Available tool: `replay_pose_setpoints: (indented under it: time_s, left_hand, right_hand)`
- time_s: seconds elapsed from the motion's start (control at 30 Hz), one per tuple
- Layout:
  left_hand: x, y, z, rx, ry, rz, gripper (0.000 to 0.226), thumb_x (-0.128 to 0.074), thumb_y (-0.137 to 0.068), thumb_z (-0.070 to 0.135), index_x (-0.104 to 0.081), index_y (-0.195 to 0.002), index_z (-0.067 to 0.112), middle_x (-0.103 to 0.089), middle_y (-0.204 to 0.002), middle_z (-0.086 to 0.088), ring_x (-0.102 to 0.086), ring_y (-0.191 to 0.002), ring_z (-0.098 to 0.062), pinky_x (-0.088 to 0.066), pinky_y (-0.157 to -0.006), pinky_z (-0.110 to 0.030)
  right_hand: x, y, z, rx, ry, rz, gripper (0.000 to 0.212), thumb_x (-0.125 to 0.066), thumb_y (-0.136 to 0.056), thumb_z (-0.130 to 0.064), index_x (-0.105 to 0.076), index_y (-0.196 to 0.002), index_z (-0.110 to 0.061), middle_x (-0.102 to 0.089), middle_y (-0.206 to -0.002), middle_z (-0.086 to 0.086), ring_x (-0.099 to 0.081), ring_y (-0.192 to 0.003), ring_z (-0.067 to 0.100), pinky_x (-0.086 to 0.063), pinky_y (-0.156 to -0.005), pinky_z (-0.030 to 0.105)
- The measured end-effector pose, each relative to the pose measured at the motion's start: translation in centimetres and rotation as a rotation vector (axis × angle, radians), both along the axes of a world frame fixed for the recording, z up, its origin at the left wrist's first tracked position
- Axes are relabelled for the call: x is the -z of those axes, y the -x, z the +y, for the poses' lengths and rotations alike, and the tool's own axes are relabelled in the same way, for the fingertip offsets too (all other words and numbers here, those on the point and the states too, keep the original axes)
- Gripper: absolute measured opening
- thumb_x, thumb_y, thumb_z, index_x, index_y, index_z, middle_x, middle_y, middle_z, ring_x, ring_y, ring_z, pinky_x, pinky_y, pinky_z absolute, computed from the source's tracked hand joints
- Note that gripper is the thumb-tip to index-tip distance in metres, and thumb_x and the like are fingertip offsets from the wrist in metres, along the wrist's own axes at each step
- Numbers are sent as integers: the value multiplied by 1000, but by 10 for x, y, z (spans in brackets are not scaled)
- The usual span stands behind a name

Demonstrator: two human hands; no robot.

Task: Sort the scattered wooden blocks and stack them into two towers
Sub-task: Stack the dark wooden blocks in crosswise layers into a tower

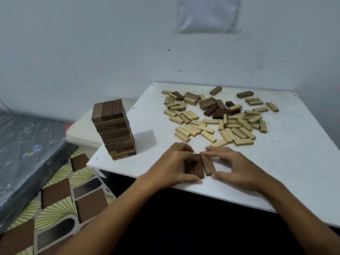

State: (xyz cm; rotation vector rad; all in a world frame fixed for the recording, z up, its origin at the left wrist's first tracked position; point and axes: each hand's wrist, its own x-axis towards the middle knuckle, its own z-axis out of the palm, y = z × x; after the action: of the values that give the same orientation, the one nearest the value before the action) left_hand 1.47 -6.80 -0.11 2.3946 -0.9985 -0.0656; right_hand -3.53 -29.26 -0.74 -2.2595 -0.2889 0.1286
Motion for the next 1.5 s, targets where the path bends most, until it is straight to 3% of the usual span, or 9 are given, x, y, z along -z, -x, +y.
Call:
replay_pose_setpoints:
  time_s: [0.23,0.4,0.53,0.67,0.8,0.97,1.13,1.27,1.5]
  left_hand:
    - [8,-1,1,-88,89,-66,40,-81,-74,40,-75,-107,18,-53,-138,3,-43,-128,-9,-34,-102,-21]
    - [11,5,-6,-176,118,-115,56,-79,-62,63,-77,-97,19,-57,-128,6,-50,-117,-9,-40,-94,-26]
    - [17,3,-11,-161,172,-30,53,-83,-61,51,-75,-102,18,-53,-130,4,-50,-118,-5,-44,-93,-21]
    - [6,-7,-9,-28,187,65,61,-71,-61,31,-67,-121,18,-55,-133,2,-43,-119,7,-38,-108,-30]
    - [-5,-23,-7,73,32,149,76,-66,-64,28,-51,-138,23,-47,-145,5,-35,-134,-2,-4,-117,-43]
    - [5,-14,-15,-127,454,302,49,-57,-82,45,-56,-128,28,-59,-129,11,-50,-122,2,-38,-106,-22]
    - [7,0,-35,-345,878,617,38,-33,-100,49,-49,-129,31,-53,-135,6,-48,-120,4,-38,-88,-12]
    - [11,5,-46,-371,1017,650,68,-28,-92,64,-40,-144,23,-44,-147,3,-40,-130,-3,-29,-103,-19]
    - [10,10,-51,-394,1070,613,76,-21,-84,61,-41,-143,17,-44,-146,-2,-47,-118,5,-28,-107,-21]
  right_hand:
    - [4,-5,3,35,82,-65,45,-76,-72,-43,-68,-115,-34,-52,-124,-15,-43,-121,2,-37,-101,31]
    - [9,-5,1,9,166,-140,33,-66,-89,-17,-68,-119,-32,-53,-114,-10,-44,-116,7,-39,-98,29]
    - [10,-2,7,99,124,-218,27,-69,-87,-15,-74,-108,-30,-56,-98,-7,-54,-97,8,-47,-80,29]
    - [6,4,14,117,111,-210,22,-66,-87,-15,-74,-103,-26,-54,-90,-4,-55,-81,8,-49,-70,33]
    - [8,6,25,138,103,-213,22,-63,-85,-11,-75,-99,-23,-53,-87,-5,-51,-79,4,-41,-66,24]
    - [7,1,42,432,-314,-273,25,-57,-93,-5,-69,-95,-27,-62,-100,-2,-56,-94,1,-42,-77,7]
    - [7,-11,63,522,-830,-103,26,-36,-102,-41,-55,-119,-37,-55,-134,-11,-46,-128,3,-34,-110,29]
    - [6,-14,80,553,-901,-84,57,-26,-90,-69,-43,-136,-39,-42,-144,-17,-34,-135,-2,-22,-114,26]
    - [-2,-15,91,646,-1034,-96,58,-18,-100,-50,-44,-142,-20,-43,-148,-6,-35,-138,4,-21,-112,22]
